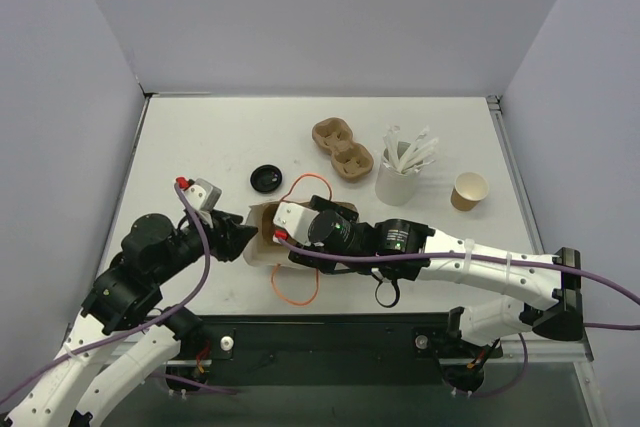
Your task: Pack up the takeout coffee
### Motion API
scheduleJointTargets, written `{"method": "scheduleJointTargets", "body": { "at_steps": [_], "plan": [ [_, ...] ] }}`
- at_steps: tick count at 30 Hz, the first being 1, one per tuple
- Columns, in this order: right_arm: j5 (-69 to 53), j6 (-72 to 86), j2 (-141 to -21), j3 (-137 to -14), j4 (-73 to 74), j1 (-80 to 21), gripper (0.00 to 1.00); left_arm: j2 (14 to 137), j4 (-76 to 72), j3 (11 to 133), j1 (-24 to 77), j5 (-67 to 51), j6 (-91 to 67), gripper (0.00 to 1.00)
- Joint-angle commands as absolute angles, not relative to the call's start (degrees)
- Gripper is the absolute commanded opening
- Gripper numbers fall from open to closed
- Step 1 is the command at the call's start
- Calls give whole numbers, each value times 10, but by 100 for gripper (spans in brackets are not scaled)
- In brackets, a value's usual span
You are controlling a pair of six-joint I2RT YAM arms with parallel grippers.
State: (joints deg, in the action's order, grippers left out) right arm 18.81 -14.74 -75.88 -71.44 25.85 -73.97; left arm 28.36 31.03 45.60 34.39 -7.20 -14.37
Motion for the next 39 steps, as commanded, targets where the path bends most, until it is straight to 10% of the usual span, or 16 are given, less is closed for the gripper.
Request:
{"method": "scheduleJointTargets", "body": {
  "at_steps": [1, 12, 21, 39],
  "plan": [
    [221, -129, -765, -722, 252, -746, 42, 283, 332, 490, 342, -70, -149, 56],
    [226, -118, -765, -719, 252, -749, 42, 281, 356, 475, 342, -56, -170, 49],
    [179, -184, -744, -684, 190, -721, 44, 293, 240, 446, 342, -67, -82, 0],
    [77, -401, -728, -580, 98, -678, 43, 238, 116, 359, 341, -142, -53, 0]
  ]
}}
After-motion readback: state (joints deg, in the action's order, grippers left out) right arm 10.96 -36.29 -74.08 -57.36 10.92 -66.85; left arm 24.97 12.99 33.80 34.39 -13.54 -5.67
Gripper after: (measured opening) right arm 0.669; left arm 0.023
